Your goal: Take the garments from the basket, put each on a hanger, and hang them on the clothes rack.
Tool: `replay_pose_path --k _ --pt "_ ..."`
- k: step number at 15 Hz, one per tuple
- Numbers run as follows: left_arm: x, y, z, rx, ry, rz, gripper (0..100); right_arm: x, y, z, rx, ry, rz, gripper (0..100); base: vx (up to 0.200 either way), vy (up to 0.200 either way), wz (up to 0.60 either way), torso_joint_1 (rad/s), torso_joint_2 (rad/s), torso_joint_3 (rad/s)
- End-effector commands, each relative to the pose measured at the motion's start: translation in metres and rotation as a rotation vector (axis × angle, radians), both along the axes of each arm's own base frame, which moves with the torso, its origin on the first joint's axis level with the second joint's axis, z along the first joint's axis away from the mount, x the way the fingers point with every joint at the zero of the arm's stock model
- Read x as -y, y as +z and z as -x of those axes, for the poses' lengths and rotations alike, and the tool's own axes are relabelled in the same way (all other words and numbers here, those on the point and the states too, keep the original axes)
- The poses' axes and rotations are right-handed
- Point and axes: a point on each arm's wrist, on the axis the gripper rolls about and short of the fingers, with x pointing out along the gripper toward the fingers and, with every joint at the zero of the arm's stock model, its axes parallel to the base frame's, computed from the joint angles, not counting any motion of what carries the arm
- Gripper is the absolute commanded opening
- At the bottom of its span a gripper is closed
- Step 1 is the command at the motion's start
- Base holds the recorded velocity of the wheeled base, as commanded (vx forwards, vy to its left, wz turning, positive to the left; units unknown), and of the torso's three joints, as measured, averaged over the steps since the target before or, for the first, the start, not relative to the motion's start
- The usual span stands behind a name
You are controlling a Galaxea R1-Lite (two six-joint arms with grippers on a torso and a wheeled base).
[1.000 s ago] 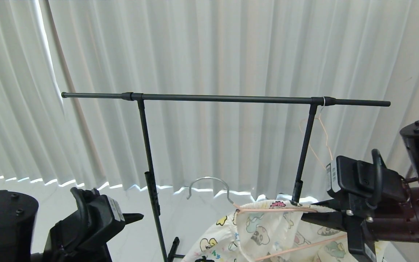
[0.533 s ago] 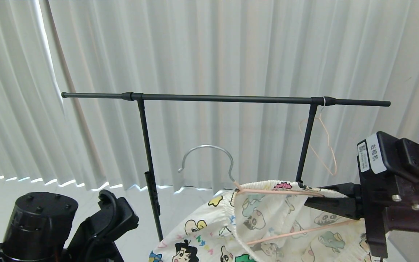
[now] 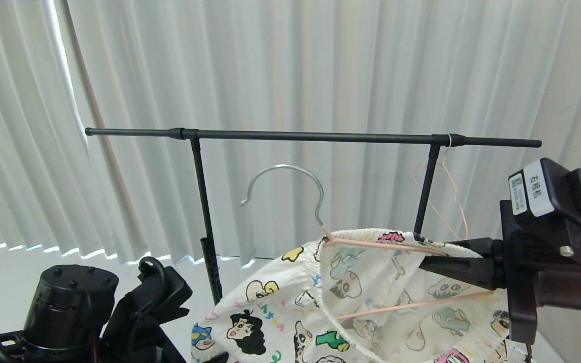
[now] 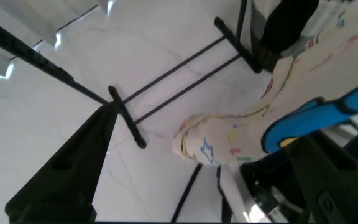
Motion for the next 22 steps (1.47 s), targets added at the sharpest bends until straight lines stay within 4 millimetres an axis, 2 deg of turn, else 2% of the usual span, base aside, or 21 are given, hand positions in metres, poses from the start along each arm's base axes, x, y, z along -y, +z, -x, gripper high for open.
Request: replay_pose_path --k 1,2,13,19,20,22 --pt "0.0 -0.002 0.0 0.001 0.019 0.024 100 0.0 0.001 0.001 0.003 0.001 -0.002 0 0.0 0.0 0.0 0.0 0.0 0.0" --pt "-0.001 -0.003 0.001 0.004 0.026 0.032 0 0.0 0.001 0.001 0.003 0.001 -0.002 0 0.0 0.0 0.0 0.0 0.0 0.0" --pt "-0.034 -0.008 -0.01 -0.014 0.233 0.023 0 0.001 0.009 -0.001 -0.02 -0.094 -0.102 0 0.0 0.0 0.0 0.0 0.0 0.0" --pt "-0.03 0.005 -0.001 0.049 0.203 0.061 0 0.001 0.01 -0.001 -0.032 -0.1 -0.115 0 0.0 0.0 0.0 0.0 0.0 0.0" --pt "-0.03 0.009 0.003 0.057 0.215 0.09 100 0.001 0.01 -0.001 -0.034 -0.1 -0.115 0 0.0 0.0 0.0 0.0 0.0 0.0" --pt "-0.03 0.016 0.007 0.068 0.249 0.158 100 0.002 0.01 -0.001 -0.033 -0.11 -0.114 0 0.0 0.0 0.0 0.0 0.0 0.0"
